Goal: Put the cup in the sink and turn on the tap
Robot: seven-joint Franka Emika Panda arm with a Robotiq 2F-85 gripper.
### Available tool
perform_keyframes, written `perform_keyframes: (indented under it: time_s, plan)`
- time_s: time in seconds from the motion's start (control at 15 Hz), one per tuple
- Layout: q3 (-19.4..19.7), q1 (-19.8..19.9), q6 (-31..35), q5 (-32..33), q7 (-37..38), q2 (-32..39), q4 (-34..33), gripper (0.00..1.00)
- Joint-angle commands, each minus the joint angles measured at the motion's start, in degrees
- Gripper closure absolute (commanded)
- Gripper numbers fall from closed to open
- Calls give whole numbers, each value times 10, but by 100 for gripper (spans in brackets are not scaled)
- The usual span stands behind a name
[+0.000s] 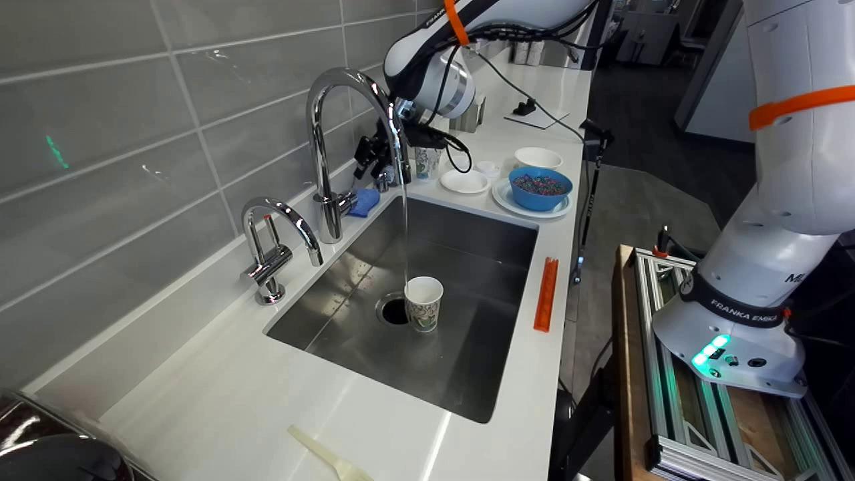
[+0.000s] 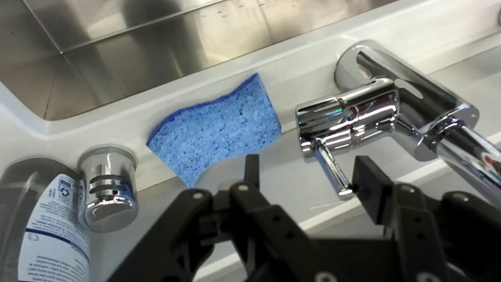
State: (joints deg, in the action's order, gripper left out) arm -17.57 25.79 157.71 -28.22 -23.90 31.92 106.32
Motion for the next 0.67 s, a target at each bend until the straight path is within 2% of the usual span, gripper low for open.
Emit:
perform_keyframes:
  time_s: [0.0, 0.6]
  plan:
    - [16, -12, -22, -6, 7, -6, -4, 39]
    - [18, -15, -22, -6, 7, -5, -4, 40]
